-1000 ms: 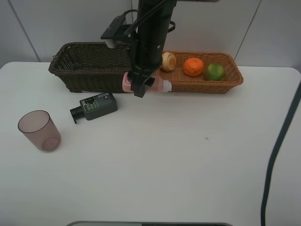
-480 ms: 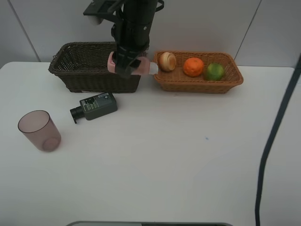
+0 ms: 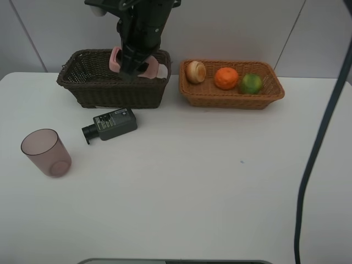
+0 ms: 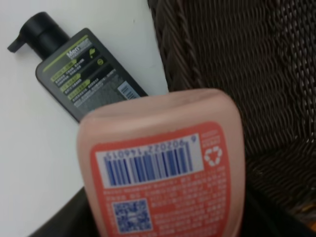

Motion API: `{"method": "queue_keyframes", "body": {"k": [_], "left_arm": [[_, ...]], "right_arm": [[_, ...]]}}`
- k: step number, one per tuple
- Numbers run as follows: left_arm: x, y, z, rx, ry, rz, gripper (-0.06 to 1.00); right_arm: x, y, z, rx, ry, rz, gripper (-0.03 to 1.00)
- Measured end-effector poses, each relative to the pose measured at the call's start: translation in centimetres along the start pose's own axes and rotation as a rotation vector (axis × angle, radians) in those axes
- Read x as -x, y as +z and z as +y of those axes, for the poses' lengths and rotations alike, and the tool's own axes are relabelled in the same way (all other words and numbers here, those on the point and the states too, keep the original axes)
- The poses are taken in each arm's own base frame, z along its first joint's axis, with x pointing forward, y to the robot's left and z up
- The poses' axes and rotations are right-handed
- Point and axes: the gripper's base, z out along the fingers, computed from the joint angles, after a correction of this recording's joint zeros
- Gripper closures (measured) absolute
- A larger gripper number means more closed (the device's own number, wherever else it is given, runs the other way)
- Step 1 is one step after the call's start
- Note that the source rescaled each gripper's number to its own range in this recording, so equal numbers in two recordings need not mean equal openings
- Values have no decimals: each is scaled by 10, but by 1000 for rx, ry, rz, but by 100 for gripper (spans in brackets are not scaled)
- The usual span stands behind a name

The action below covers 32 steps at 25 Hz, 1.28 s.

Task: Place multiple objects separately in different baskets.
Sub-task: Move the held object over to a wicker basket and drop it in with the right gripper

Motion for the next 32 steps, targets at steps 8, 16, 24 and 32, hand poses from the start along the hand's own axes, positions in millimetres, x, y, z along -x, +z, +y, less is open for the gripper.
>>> {"method": "queue_keyframes", "body": {"k": [8, 16, 24, 32], "left_arm": [[0, 0, 0, 0, 0, 0, -4], [0, 0, 0, 0, 0, 0, -4], [0, 0, 0, 0, 0, 0, -4], [0, 0, 0, 0, 0, 0, -4]], "right_arm": [[11, 12, 1, -3, 41, -120, 96], [16, 39, -20, -108, 113, -304, 96], [4, 72, -47, -186, 275, -463, 96], [-12, 115, -56, -207, 431, -529, 96]]}}
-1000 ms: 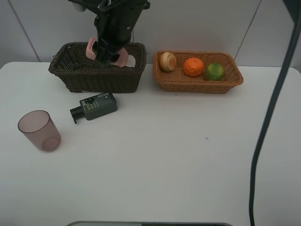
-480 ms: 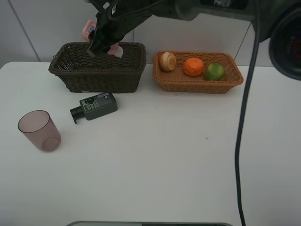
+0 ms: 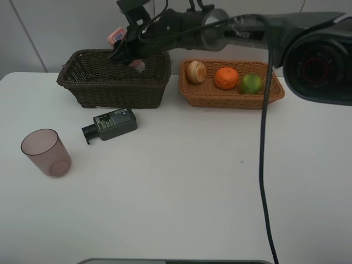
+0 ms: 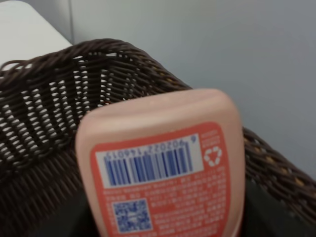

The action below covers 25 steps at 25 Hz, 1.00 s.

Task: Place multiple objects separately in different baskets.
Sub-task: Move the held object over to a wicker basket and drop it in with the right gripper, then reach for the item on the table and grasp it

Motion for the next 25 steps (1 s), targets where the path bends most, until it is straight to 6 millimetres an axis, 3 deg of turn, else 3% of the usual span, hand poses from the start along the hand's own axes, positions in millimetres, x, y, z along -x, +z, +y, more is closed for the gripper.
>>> {"method": "queue_keyframes", "body": {"k": [6, 11, 13, 17, 19, 25], "left_arm": [[0, 0, 0, 0, 0, 0, -4], [0, 0, 0, 0, 0, 0, -4], [0, 0, 0, 0, 0, 0, -4], [0, 0, 0, 0, 0, 0, -4], [0, 0, 0, 0, 0, 0, -4], [0, 0, 0, 0, 0, 0, -4]], "right_arm": [[-19, 11, -6, -8, 84, 16, 97], [-19, 11, -7, -8, 92, 16, 96], [-20, 11, -8, -10, 93, 16, 84], [-20, 11, -11, -16, 98, 14, 41], [-21, 10, -11, -13, 99, 19, 30], [0, -8, -14, 18, 95, 28, 21]]}}
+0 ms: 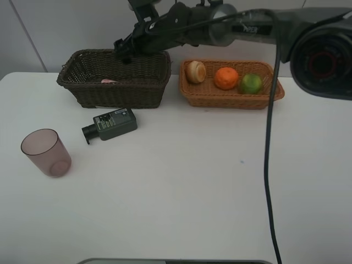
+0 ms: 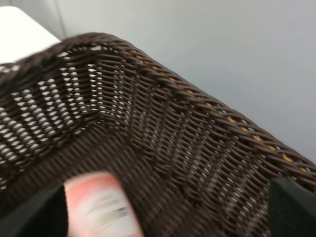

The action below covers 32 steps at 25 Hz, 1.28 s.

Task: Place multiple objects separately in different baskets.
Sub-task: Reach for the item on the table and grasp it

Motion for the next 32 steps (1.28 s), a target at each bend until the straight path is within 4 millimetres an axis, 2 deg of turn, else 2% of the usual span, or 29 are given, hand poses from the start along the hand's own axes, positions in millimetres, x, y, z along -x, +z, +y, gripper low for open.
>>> {"method": "queue_keyframes", "body": {"k": [6, 11, 18, 21, 26, 32], "left_arm": [[0, 0, 0, 0, 0, 0, -4], [0, 0, 0, 0, 0, 0, -4], [0, 0, 0, 0, 0, 0, -4], [0, 0, 0, 0, 0, 0, -4], [0, 0, 0, 0, 0, 0, -4], [0, 0, 0, 0, 0, 0, -4]], "right_arm": [[16, -28, 5, 90, 46, 116, 21], [16, -53, 4, 93, 154, 315, 21], [1, -99, -25, -55, 304, 696, 21], [1, -118, -44, -119, 349, 746, 21], [-7, -162, -64, -195, 463, 775, 21], [-36, -229, -81, -256, 551, 808, 21]]}}
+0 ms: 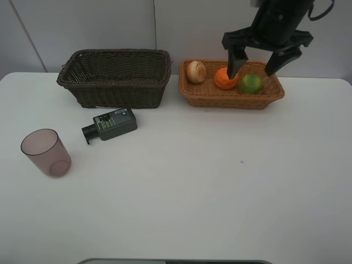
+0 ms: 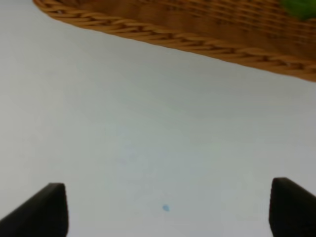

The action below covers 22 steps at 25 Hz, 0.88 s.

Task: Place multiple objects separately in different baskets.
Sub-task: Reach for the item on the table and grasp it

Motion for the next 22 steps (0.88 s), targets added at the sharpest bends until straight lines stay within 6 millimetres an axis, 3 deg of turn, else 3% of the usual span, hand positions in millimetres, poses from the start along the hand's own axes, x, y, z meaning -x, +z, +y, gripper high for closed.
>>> {"method": "queue_keyframes", "body": {"k": [7, 22], "left_arm": [[0, 0, 0, 0, 0, 0, -4], [0, 0, 0, 0, 0, 0, -4]], "right_arm": [[-73, -37, -44, -14, 130, -131, 21], [-210, -117, -49, 15, 144, -527, 21]]}}
